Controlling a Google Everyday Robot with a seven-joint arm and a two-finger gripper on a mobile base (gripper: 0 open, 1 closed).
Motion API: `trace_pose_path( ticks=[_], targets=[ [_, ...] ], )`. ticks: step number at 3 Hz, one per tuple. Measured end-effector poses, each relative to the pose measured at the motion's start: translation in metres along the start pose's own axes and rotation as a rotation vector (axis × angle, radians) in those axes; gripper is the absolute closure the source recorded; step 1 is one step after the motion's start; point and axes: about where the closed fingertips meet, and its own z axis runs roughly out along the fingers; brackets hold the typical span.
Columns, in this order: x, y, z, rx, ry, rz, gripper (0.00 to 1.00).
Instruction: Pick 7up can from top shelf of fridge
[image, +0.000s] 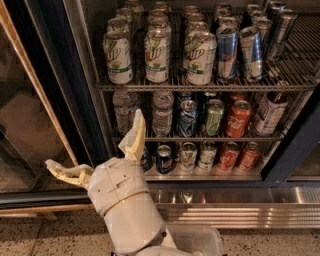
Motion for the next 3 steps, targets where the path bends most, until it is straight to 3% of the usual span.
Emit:
trace_pose_path(
  ticks=[1, 3],
  targets=[
    [0.004, -0.014, 0.013, 0.025, -0.003, -0.033, 0.0],
    [0.006, -0.069, 0.067, 0.063, 0.002, -0.099, 0.0]
  ],
)
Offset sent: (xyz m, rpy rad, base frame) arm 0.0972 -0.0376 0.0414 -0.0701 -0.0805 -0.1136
